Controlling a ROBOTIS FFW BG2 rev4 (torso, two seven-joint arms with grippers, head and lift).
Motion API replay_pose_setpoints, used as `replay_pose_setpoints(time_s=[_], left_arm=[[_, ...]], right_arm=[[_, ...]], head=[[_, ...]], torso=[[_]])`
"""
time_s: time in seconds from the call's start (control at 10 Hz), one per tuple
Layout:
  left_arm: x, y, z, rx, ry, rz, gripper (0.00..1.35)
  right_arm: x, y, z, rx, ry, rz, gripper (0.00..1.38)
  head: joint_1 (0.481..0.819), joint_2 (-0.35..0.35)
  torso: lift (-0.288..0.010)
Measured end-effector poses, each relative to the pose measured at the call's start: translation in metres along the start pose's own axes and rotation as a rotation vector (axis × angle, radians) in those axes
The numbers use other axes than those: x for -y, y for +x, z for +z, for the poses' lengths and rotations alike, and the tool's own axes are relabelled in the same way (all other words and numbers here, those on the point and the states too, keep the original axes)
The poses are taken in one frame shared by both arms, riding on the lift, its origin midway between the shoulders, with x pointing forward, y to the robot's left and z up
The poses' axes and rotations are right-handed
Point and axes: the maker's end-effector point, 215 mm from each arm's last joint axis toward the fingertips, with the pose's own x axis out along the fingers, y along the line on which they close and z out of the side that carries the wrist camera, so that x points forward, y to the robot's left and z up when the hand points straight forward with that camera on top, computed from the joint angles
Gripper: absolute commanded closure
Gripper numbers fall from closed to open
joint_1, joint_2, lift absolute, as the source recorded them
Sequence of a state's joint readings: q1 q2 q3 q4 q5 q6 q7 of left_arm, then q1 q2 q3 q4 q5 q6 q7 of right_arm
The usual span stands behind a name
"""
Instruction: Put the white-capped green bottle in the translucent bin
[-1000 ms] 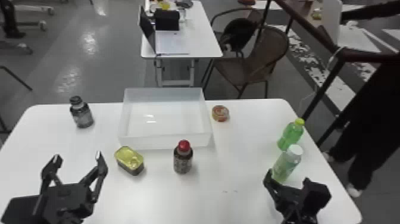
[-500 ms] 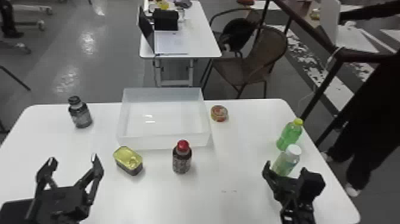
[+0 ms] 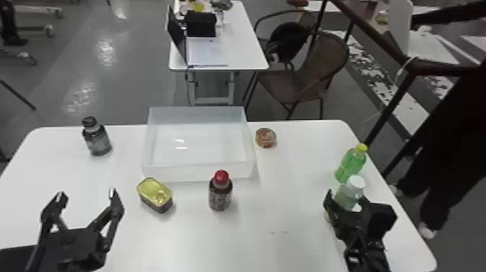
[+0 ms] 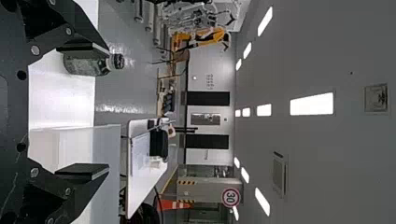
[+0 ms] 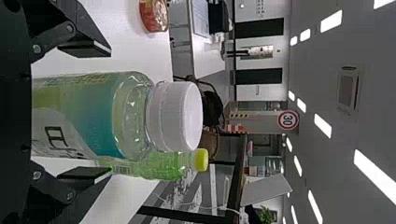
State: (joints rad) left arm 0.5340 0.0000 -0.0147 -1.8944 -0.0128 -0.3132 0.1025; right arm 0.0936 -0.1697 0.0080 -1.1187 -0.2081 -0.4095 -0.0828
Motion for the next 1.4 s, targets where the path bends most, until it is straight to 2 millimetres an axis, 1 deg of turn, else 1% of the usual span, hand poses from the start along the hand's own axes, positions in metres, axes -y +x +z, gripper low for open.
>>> replay_pose_setpoints(time_s=[0.1, 0.2, 0.3, 0.4, 0.6, 0.7, 0.8, 0.9, 1.1, 1.2, 1.3, 1.4], left_arm=[[0.000, 0.000, 0.000, 0.000, 0.012, -0.015, 0.40], [-0.002, 0.001, -0.001, -0.001, 0.024, -0.024, 0.40], [-0.004, 0.001, -0.001, -0.002, 0.030, -0.027, 0.40], [-0.002, 0.003, -0.001, -0.004, 0.032, -0.032, 0.40], [0.004, 0.005, -0.004, -0.010, 0.026, -0.040, 0.40], [0.006, 0.007, -0.006, -0.012, 0.022, -0.043, 0.40], [0.007, 0.007, -0.007, -0.012, 0.021, -0.045, 0.40], [0.010, 0.009, -0.008, -0.013, 0.019, -0.048, 0.40], [0.019, 0.014, -0.007, -0.009, -0.002, -0.052, 0.40], [0.025, 0.016, -0.007, -0.009, -0.018, -0.056, 0.40], [0.029, 0.018, -0.007, -0.009, -0.027, -0.059, 0.40], [0.032, 0.020, -0.007, -0.009, -0.031, -0.062, 0.40]], right_arm=[[0.000, 0.001, -0.003, -0.013, -0.002, 0.002, 0.81], [-0.004, 0.002, -0.004, -0.022, 0.004, 0.003, 0.82], [-0.008, 0.003, 0.000, -0.015, 0.008, 0.007, 0.82], [-0.015, 0.002, 0.009, 0.001, 0.012, 0.021, 0.82], [-0.041, -0.009, 0.027, 0.019, 0.052, 0.099, 0.82], [-0.055, -0.015, 0.042, 0.030, 0.075, 0.131, 0.82], [-0.073, -0.015, 0.069, 0.063, 0.094, 0.170, 0.82], [-0.093, -0.007, 0.098, 0.109, 0.114, 0.232, 0.82], [-0.140, 0.027, 0.147, 0.192, 0.165, 0.368, 0.82], [-0.162, 0.041, 0.167, 0.234, 0.173, 0.429, 0.82], [-0.178, 0.052, 0.183, 0.267, 0.179, 0.476, 0.82], [-0.191, 0.060, 0.193, 0.288, 0.181, 0.516, 0.82]], head=[[0.695, -0.123], [0.695, -0.116], [0.695, -0.112], [0.695, -0.107], [0.695, -0.082], [0.695, -0.073], [0.695, -0.044], [0.695, -0.034], [0.695, 0.006], [0.695, 0.022], [0.695, 0.033], [0.695, 0.038]], torso=[[-0.021], [-0.021], [-0.021], [-0.021], [-0.021], [-0.021], [-0.021], [-0.021], [-0.021], [-0.021], [-0.021], [-0.021]])
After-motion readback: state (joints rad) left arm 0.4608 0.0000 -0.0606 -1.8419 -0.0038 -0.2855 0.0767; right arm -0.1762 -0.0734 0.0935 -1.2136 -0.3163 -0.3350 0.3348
